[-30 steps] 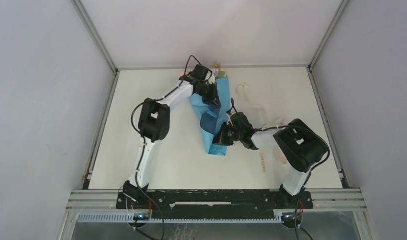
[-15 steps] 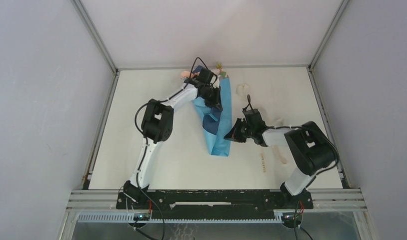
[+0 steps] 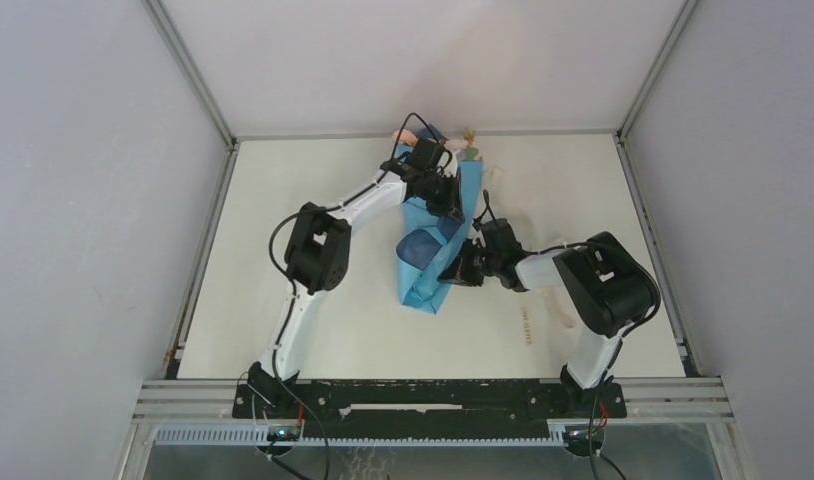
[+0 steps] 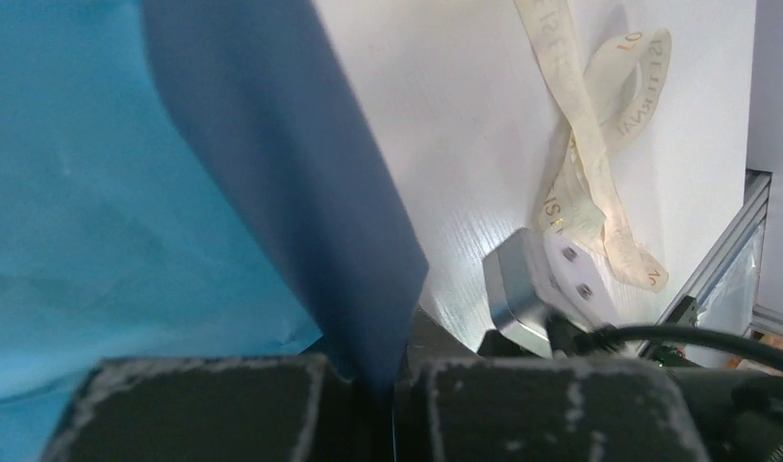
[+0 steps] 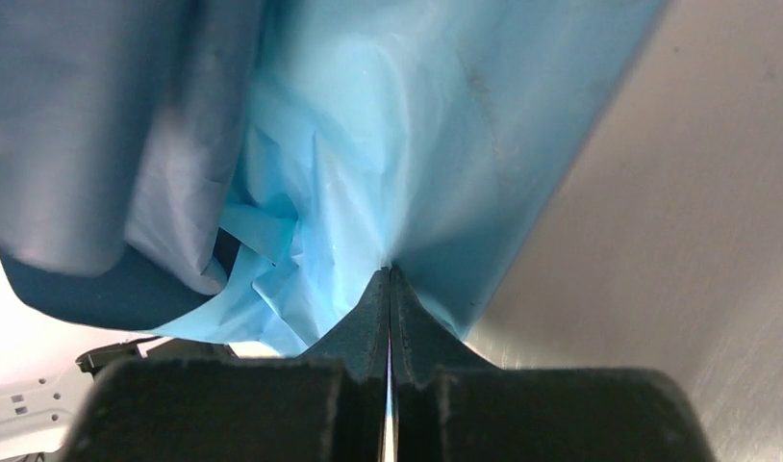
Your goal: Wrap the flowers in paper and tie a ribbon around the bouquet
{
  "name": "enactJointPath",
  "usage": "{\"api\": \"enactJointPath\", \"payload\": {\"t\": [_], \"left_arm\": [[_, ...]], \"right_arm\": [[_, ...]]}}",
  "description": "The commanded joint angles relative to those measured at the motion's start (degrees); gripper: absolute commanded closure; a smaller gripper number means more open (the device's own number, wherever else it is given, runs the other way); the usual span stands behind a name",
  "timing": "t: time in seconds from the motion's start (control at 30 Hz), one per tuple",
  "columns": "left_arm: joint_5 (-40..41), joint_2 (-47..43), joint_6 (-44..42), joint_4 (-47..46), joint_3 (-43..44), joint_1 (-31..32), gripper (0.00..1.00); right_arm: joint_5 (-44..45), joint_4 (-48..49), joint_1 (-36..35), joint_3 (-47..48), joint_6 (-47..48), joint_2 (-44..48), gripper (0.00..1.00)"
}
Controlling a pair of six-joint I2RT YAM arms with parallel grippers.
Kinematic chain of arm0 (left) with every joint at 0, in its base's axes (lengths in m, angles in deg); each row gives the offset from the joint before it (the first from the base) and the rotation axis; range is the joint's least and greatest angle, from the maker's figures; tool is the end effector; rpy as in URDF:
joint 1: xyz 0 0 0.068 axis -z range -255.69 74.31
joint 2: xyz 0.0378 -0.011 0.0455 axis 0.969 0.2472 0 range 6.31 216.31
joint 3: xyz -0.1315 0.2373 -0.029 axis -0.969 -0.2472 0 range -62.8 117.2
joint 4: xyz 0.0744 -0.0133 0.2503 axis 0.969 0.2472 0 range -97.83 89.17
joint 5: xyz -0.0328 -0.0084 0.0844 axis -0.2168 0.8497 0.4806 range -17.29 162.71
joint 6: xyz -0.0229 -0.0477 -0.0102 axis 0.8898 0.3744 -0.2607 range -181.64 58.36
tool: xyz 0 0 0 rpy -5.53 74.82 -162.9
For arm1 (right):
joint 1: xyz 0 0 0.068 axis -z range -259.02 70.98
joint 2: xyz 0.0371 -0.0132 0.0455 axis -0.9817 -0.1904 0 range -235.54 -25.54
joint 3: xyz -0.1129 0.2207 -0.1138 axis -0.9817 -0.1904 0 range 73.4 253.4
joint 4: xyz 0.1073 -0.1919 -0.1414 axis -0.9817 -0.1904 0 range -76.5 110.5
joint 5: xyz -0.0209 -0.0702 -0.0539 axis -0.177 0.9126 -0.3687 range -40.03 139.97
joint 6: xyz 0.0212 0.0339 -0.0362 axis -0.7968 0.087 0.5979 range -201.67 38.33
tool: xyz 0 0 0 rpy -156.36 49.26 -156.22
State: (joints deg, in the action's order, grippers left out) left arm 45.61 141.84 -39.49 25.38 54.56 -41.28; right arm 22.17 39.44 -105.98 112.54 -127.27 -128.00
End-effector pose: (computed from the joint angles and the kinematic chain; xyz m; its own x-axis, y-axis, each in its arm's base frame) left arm 0.4248 -0.3105 0.1965 -0.8752 0.1926 -0.4438 0.4401 0.6981 -0.5648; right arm 0.2741 0.1580 0.1055 -0.9350 0.2336 -0.2670 -0.0429 0.6726 0.7388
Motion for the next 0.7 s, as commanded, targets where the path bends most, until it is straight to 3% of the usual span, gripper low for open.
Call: {"api": "enactJointPath", "payload": {"t": [0.0,0.23,0.37,0.5,0.6,0.67], "left_arm": [[0.47,3.41,1.88,-0.49,0.95,0.5,0.96],[1.28,4.94,2.42,-1.11,1.27,0.53,0.9],[1.11,4.24,2.27,-1.81,1.05,0.52,0.73],[0.72,3.96,2.35,-2.19,1.29,0.48,0.5],[0.48,3.66,2.37,-2.19,1.14,0.56,0.38],[0.68,3.53,2.05,-2.16,1.13,0.55,0.35]], "right_arm": [[3.53,-4.46,-0.55,-1.0,1.66,4.32,0.98],[8.61,-8.68,1.52,-1.08,3.37,14.41,0.8],[10.43,-7.31,2.74,-0.19,3.68,15.61,0.56],[10.66,-5.59,3.08,3.01,3.99,12.15,0.37],[10.93,-5.27,3.58,5.56,4.34,9.65,0.35],[11.27,-4.71,3.87,6.55,4.48,8.22,0.34]]}}
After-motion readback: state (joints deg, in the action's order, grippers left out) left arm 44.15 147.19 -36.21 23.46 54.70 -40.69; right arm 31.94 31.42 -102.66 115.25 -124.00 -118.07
